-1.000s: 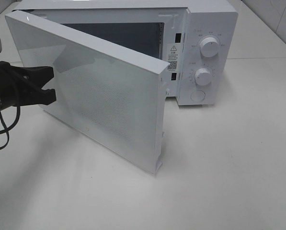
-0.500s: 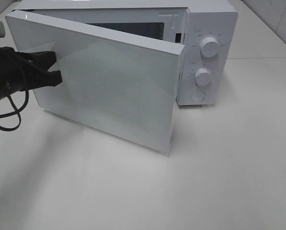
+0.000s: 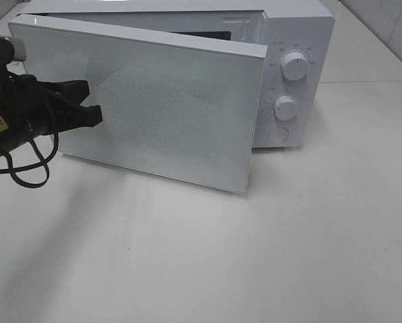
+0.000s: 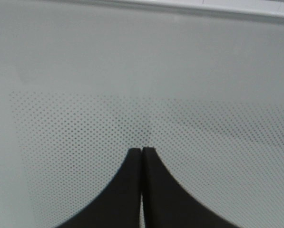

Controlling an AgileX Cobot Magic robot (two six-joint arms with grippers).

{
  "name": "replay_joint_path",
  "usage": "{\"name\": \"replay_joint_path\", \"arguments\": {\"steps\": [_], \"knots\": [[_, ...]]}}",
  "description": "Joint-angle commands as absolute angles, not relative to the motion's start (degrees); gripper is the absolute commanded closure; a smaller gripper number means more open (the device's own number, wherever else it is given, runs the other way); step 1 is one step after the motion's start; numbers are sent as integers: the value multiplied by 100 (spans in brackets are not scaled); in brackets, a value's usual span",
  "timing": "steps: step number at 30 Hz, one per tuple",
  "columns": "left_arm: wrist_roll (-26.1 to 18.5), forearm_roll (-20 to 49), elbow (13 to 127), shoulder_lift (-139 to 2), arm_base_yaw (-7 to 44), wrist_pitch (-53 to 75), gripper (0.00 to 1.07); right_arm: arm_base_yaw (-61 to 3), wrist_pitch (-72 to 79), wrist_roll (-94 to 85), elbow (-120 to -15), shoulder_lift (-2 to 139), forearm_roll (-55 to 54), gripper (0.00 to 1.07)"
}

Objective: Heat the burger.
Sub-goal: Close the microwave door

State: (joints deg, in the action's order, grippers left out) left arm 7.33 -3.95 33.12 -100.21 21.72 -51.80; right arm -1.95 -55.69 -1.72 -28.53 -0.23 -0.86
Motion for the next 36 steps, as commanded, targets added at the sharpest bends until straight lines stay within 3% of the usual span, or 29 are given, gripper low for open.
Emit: {"name": "replay_joint_path", "arguments": {"steps": [1, 36], "knots": [[561, 0, 3386, -10015, 2269, -5351, 107, -183, -5518, -201, -2836, -172, -92, 59], [-344, 1255, 4538, -10760, 2853, -5466, 107, -183, -5518, -201, -2836, -172, -92, 59]]}}
